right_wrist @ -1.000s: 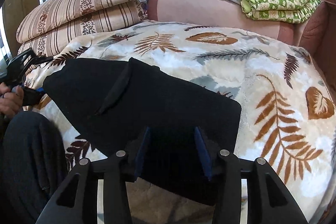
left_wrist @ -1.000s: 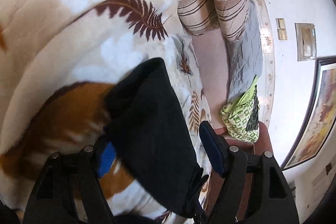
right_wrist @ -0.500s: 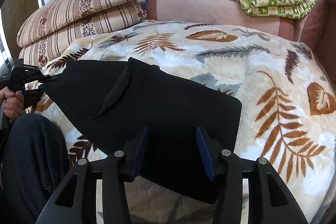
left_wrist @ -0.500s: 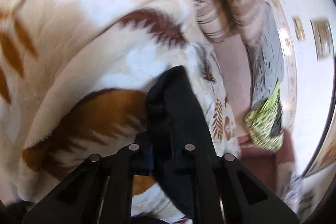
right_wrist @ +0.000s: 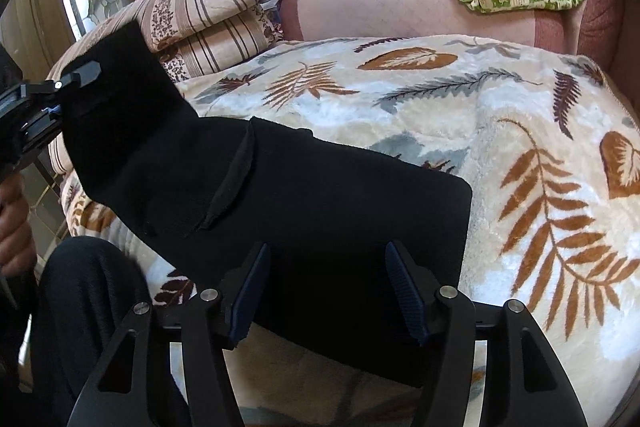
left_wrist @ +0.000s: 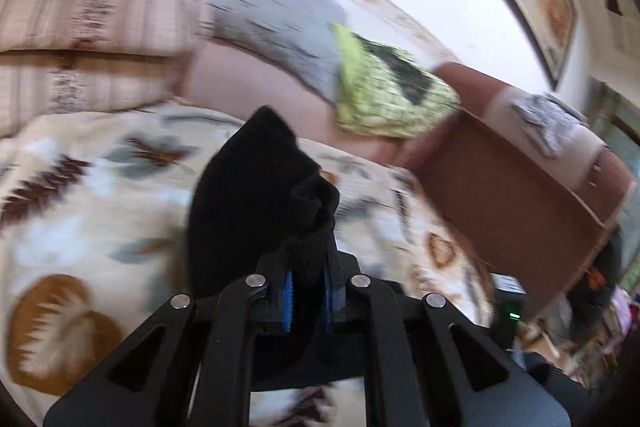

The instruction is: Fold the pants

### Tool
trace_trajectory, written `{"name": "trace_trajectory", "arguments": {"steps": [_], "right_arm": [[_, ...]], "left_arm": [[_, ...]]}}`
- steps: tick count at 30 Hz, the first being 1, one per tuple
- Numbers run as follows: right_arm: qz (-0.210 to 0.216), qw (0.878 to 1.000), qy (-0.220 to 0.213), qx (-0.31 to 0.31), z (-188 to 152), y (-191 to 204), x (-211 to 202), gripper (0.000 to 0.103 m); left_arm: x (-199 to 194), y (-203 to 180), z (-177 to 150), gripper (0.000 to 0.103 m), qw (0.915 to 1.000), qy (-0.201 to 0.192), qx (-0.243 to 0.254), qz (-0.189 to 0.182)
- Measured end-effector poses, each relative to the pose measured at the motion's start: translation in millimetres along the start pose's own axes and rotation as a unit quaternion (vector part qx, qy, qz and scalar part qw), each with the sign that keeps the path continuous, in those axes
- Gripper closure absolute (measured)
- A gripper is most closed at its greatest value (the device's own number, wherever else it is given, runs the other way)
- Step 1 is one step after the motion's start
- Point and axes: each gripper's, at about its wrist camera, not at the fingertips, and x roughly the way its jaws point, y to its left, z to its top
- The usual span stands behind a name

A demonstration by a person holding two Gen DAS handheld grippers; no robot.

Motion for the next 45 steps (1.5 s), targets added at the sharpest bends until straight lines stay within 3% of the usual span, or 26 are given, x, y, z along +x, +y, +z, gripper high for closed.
{"name": "trace_trajectory", "arguments": {"steps": [3,7,9,12,15,20,33,37,39,43,45], "right_arm": [[0.0,0.999,-0.047,0.025,7.3,-9.3,-20.0,0.044],[-0.096,0.985,-0.117,0.082,13.6,-41.4,-53.6,0.042],[-0.132,0.976,-0.117,0.131,11.1,-64.8,-60.1,0.042],[-0.154,0.959,-0.102,0.215,0.4,-100.2,-64.4,0.042],[-0.161,0.954,-0.099,0.231,-4.6,-110.2,-69.1,0.042],[-0.161,0.956,-0.103,0.224,-5.0,-111.8,-75.0,0.042],[-0.161,0.958,-0.101,0.217,-2.2,-109.5,-69.2,0.042],[-0.168,0.957,-0.109,0.21,-1.5,-109.0,-74.7,0.042],[-0.162,0.961,-0.117,0.193,1.9,-103.8,-78.8,0.042],[-0.089,0.979,-0.133,0.128,12.1,-81.3,-86.4,0.044],[-0.052,0.985,-0.13,0.101,13.9,-71.9,-88.6,0.057]], "left_arm": [[13.6,-23.7,-3.8,0.095,0.9994,0.018,0.008,-0.028],[30.7,-56.0,-12.4,0.095,0.9968,0.043,0.025,-0.062],[45.6,-76.2,-19.0,0.095,0.9945,0.063,0.038,-0.074],[63.8,-105.8,-33.1,0.095,0.9909,0.088,0.065,-0.079],[84.3,-122.4,-47.0,0.095,0.9892,0.107,0.078,-0.064],[105.6,-125.9,-71.6,0.095,0.9858,0.14,0.074,-0.054],[129.5,-132.2,-96.8,0.094,0.9824,0.167,0.072,-0.042],[129.5,-131.4,-101.5,0.076,0.9803,0.176,0.063,-0.066],[125.7,-132.2,-103.7,0.057,0.9773,0.182,0.055,-0.093],[110.7,-129.8,-109.9,0.054,0.9747,0.189,0.042,-0.112],[99.3,-123.7,-110.3,0.055,0.9745,0.189,0.022,-0.119]]}}
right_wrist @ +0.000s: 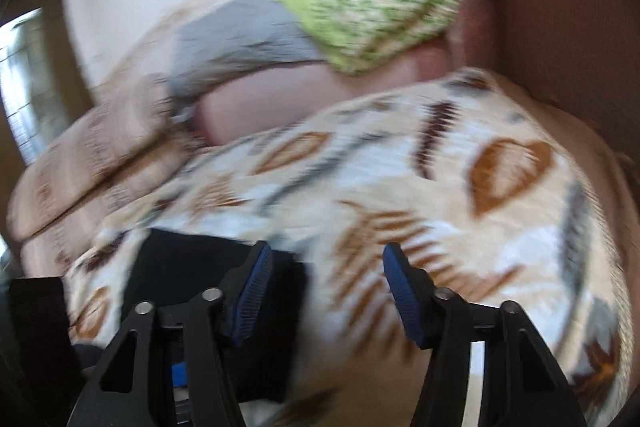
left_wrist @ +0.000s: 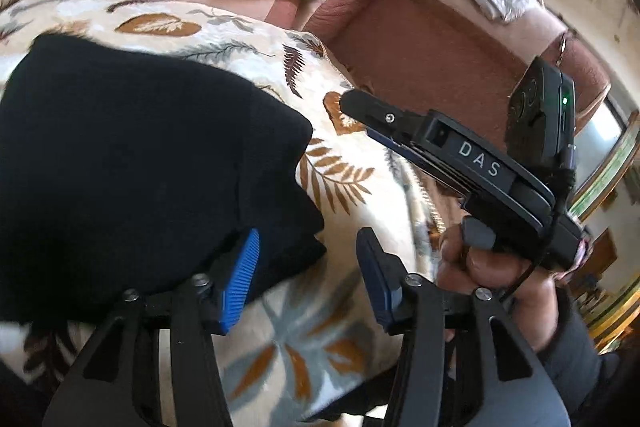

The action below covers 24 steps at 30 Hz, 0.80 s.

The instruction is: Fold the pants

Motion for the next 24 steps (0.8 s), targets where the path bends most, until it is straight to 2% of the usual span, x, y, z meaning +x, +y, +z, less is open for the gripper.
{"name": "trace_trajectory", "arguments": {"steps": [1,3,5,7,9,10,12,13,14,16,18,22,23,24], "right_arm": [[0.015,1.0,0.006,-0.008,-0.3,3.8,0.0,0.061],[0.042,0.998,0.027,-0.026,-3.3,12.8,1.3,0.083],[0.053,0.996,0.052,-0.048,-12.2,25.4,3.0,0.089],[0.073,0.992,0.077,-0.067,-25.4,38.6,4.1,0.09],[0.091,0.988,0.095,-0.086,-35.2,50.4,8.3,0.092],[0.087,0.986,0.102,-0.097,-39.0,56.0,12.1,0.092],[0.062,0.984,0.135,-0.097,-46.1,54.8,27.0,0.094],[0.055,0.982,0.16,-0.084,-51.4,49.0,37.8,0.096],[0.06,0.982,0.165,-0.069,-52.8,44.2,43.0,0.098],[0.062,0.982,0.173,-0.049,-48.6,39.4,49.0,0.101],[0.066,0.981,0.18,-0.034,-47.5,35.7,52.7,0.102],[0.083,0.98,0.179,-0.013,-40.9,29.5,47.7,0.102],[0.085,0.983,0.161,-0.009,-35.7,28.1,41.4,0.101],[0.086,0.986,0.14,-0.008,-30.5,27.5,35.7,0.095]], "left_arm": [[-9.9,2.8,-2.3,0.055,0.9999,-0.004,-0.013,-0.007],[-40.3,12.0,-5.8,0.055,0.9982,-0.043,-0.041,-0.001],[-68.1,27.8,-6.4,0.055,0.9933,-0.082,-0.078,0.026],[-86.3,47.1,-4.3,0.055,0.985,-0.106,-0.122,0.061],[-91.7,67.4,1.2,0.06,0.9757,-0.117,-0.164,0.086],[-89.7,74.8,3.0,0.06,0.9722,-0.116,-0.177,0.1],[-73.1,92.4,4.6,0.073,0.9643,-0.084,-0.218,0.126],[-67.0,99.3,2.5,0.075,0.9599,-0.073,-0.235,0.135],[-61.4,99.1,4.3,0.086,0.9577,-0.067,-0.233,0.155],[-51.3,96.6,4.8,0.087,0.957,-0.061,-0.219,0.18],[-46.8,95.6,5.4,0.087,0.9576,-0.063,-0.21,0.186],[-54.7,89.4,10.5,0.084,0.9632,-0.054,-0.19,0.182],[-59.8,88.7,17.7,0.08,0.9656,-0.058,-0.184,0.175],[-68.7,84.4,27.4,0.075,0.9698,-0.073,-0.161,0.168]]}}
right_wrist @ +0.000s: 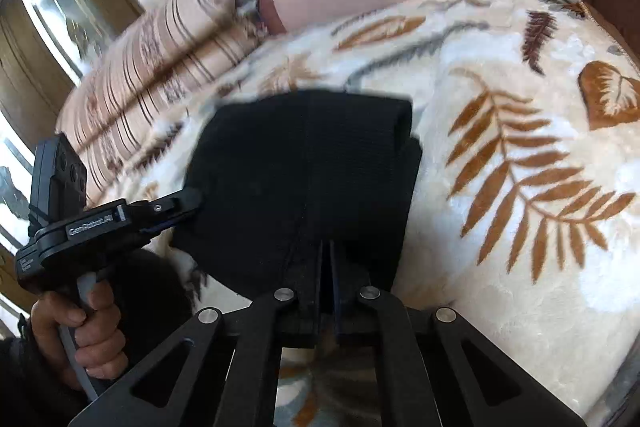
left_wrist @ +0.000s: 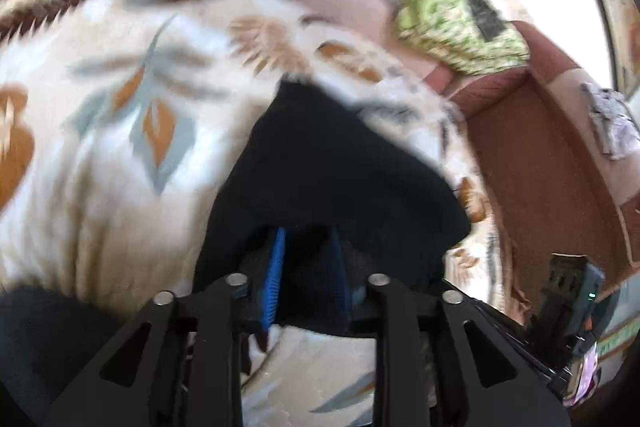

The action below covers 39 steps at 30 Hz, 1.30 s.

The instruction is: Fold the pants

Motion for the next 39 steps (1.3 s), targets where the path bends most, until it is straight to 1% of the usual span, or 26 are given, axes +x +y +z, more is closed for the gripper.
{"name": "trace_trajectory", "arguments": {"steps": [2,4,6,8,9,10,11,14,17,19,20,22,23,24,25,26,27,28,29,31,32,34,36,37,38,39], "right_arm": [[0.0,0.999,-0.054,-0.001,12.9,0.7,-12.5,0.094],[-0.01,0.996,-0.09,-0.003,25.5,-1.1,-13.1,0.094],[-0.036,0.996,-0.08,-0.004,38.4,-4.3,6.6,0.095],[-0.08,0.997,-0.016,-0.004,42.9,-14.9,45.3,0.096],[-0.091,0.996,0.012,0.0,39.7,-22.2,62.7,0.102],[-0.09,0.996,-0.006,0.003,36.7,-27.1,66.5,0.103],[-0.093,0.996,-0.005,0.005,36.4,-28.5,66.9,0.103],[-0.104,0.995,-0.004,-0.01,36.6,-24.0,65.5,0.103],[-0.088,0.996,-0.021,0.002,38.2,-24.9,51.9,0.103],[-0.083,0.995,-0.049,-0.01,38.1,-15.4,32.0,0.098],[-0.076,0.995,-0.067,-0.02,40.1,-8.5,23.0,0.096],[-0.044,0.993,-0.102,-0.044,44.7,9.2,8.8,0.096],[-0.028,0.992,-0.11,-0.055,46.7,17.9,9.2,0.096],[-0.019,0.992,-0.106,-0.062,48.2,23.3,15.1,0.096],[-0.018,0.994,-0.087,-0.065,49.2,26.6,29.9,0.096],[-0.036,0.995,-0.058,-0.066,48.7,25.8,48.8,0.096],[-0.07,0.996,-0.005,-0.062,44.6,17.3,78.5,0.098],[-0.067,0.996,0.0,-0.054,41.2,9.6,87.7,0.099],[-0.054,0.997,-0.021,-0.043,40.1,4.5,85.7,0.101],[-0.039,0.999,-0.015,-0.019,45.0,-0.1,77.2,0.102],[-0.039,0.999,-0.025,-0.023,45.5,1.9,68.4,0.102],[-0.049,0.996,-0.055,-0.046,39.5,12.3,42.8,0.092],[-0.031,0.995,-0.073,-0.069,29.2,22.3,20.3,0.091],[-0.022,0.994,-0.072,-0.083,22.7,27.3,13.2,0.091],[-0.028,0.993,-0.063,-0.094,16.4,31.6,13.5,0.085],[-0.046,0.993,-0.039,-0.101,10.0,31.6,20.7,0.08]], "left_arm": [[-8.8,-7.0,16.4,0.068,0.9988,-0.034,0.033,-0.01],[-2.7,-9.4,41.4,0.068,0.9976,-0.047,0.041,-0.031],[22.4,-5.6,63.4,0.068,0.9983,-0.025,0.034,-0.039],[68.4,11.7,75.5,0.068,0.9993,0.036,0.003,-0.013],[83.2,18.7,73.9,0.069,0.9983,0.058,-0.009,-0.001],[95.0,27.6,69.6,0.07,0.9972,0.071,-0.025,0.001],[96.4,34.5,66.4,0.072,0.9972,0.062,-0.039,-0.013],[92.4,30.9,64.5,0.072,0.9979,0.057,-0.027,-0.009],[86.4,30.1,64.2,0.072,0.9984,0.049,-0.026,-0.014],[71.4,29.2,64.4,0.072,0.9992,0.02,-0.029,-0.022],[56.5,25.2,62.8,0.072,0.9996,-0.01,-0.018,-0.019],[37.8,16.3,60.7,0.07,0.9982,-0.055,0.005,-0.025],[30.3,11.0,58.9,0.067,0.9969,-0.07,0.02,-0.029],[30.1,5.0,55.7,0.064,0.9963,-0.075,0.035,-0.022],[40.0,2.3,55.0,0.063,0.9974,-0.058,0.04,-0.012],[54.2,3.0,53.8,0.063,0.9988,-0.027,0.04,-0.001],[76.1,8.0,51.9,0.063,0.999,0.012,0.034,0.027],[84.6,11.7,51.8,0.063,0.9989,0.018,0.03,0.032],[87.1,12.2,53.8,0.063,0.9989,0.016,0.028,0.033],[88.1,9.1,55.5,0.063,0.9986,0.014,0.035,0.038],[86.8,8.5,54.3,0.063,0.9985,0.009,0.039,0.037],[77.2,8.7,52.8,0.063,0.999,-0.002,0.037,0.025],[63.9,9.9,53.0,0.062,0.9993,-0.018,0.03,0.01],[55.1,7.4,52.5,0.062,0.999,-0.031,0.032,-0.006],[46.7,5.8,51.6,0.062,0.9982,-0.042,0.035,-0.025],[43.7,4.3,50.7,0.061,0.9977,-0.045,0.038,-0.035]]}}
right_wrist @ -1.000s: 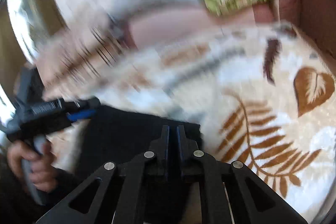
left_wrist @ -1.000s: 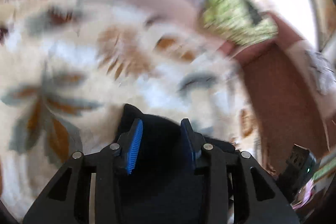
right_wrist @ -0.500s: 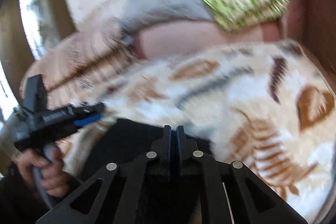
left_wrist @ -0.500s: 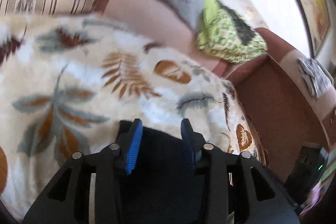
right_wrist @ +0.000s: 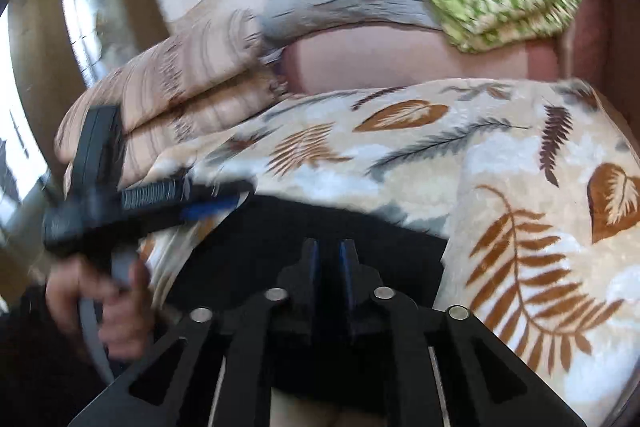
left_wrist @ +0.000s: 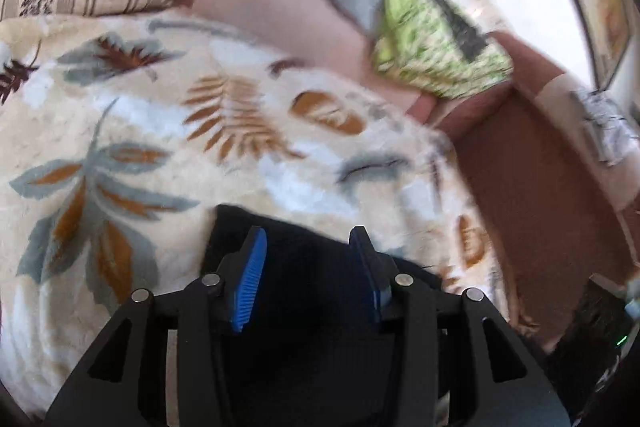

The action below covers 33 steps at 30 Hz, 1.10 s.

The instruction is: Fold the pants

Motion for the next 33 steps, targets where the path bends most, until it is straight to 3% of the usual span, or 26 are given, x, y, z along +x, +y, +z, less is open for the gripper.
{"name": "trace_trajectory", "arguments": {"steps": [1,4,5,7,9,12,15,19,22,25,27,28,30,32,33], "right_arm": [[-0.013,0.999,0.041,0.002,-6.9,-3.0,16.2,0.071],[0.01,0.999,0.024,0.036,-6.3,-14.5,9.9,0.071],[0.008,0.999,0.01,0.043,-3.8,-18.3,1.2,0.071],[-0.002,0.997,-0.026,0.073,-5.0,-32.9,-19.9,0.069],[0.004,0.991,-0.044,0.128,-11.5,-54.2,-36.5,0.059],[0.045,0.983,-0.038,0.176,-19.4,-72.0,-38.5,0.059],[0.081,0.981,-0.011,0.176,-21.3,-69.2,-18.7,0.059],[0.092,0.976,0.023,0.197,-27.7,-72.1,10.3,0.059],[0.113,0.963,0.016,0.246,-34.6,-81.9,18.3,0.057],[0.114,0.962,0.014,0.249,-36.3,-80.7,18.9,0.057],[0.115,0.963,0.016,0.243,-35.7,-77.2,19.9,0.057],[0.114,0.965,0.018,0.237,-35.4,-75.3,19.6,0.057],[0.104,0.97,0.02,0.221,-29.7,-73.2,18.6,0.072],[0.097,0.976,0.007,0.195,-20.3,-68.3,8.8,0.076],[0.091,0.978,-0.002,0.186,-16.5,-67.4,3.6,0.076]], "left_arm": [[0.7,-2.2,-1.3,0.059,0.9999,0.004,0.003,-0.01],[29.9,0.3,-8.6,0.056,0.9975,0.069,0.006,0.014],[29.8,0.4,-7.6,0.055,0.9977,0.066,0.006,0.014],[16.8,2.9,-3.7,0.055,0.999,0.045,-0.009,-0.002],[-7.0,11.5,0.4,0.052,0.9995,-0.001,-0.03,0.001],[-28.3,33.4,-0.2,0.033,0.9951,-0.039,-0.09,0.013],[-11.9,48.5,-3.4,0.033,0.9906,0.004,-0.136,0.017],[17.3,52.8,-11.9,0.033,0.9844,0.075,-0.158,0.022],[19.5,49.7,-17.9,0.021,0.9839,0.082,-0.159,-0.002],[18.8,48.9,-20.7,0.019,0.983,0.085,-0.162,-0.014],[18.2,46.7,-21.2,0.021,0.9834,0.085,-0.159,-0.019],[17.9,45.4,-21.7,0.028,0.9841,0.084,-0.156,-0.018],[15.5,44.5,-22.3,0.061,0.986,0.081,-0.146,-0.005],[8.7,38.5,-19.2,0.074,0.99,0.064,-0.126,-0.007],[6.8,34.4,-17.0,0.076,0.9917,0.058,-0.114,-0.011]]}}
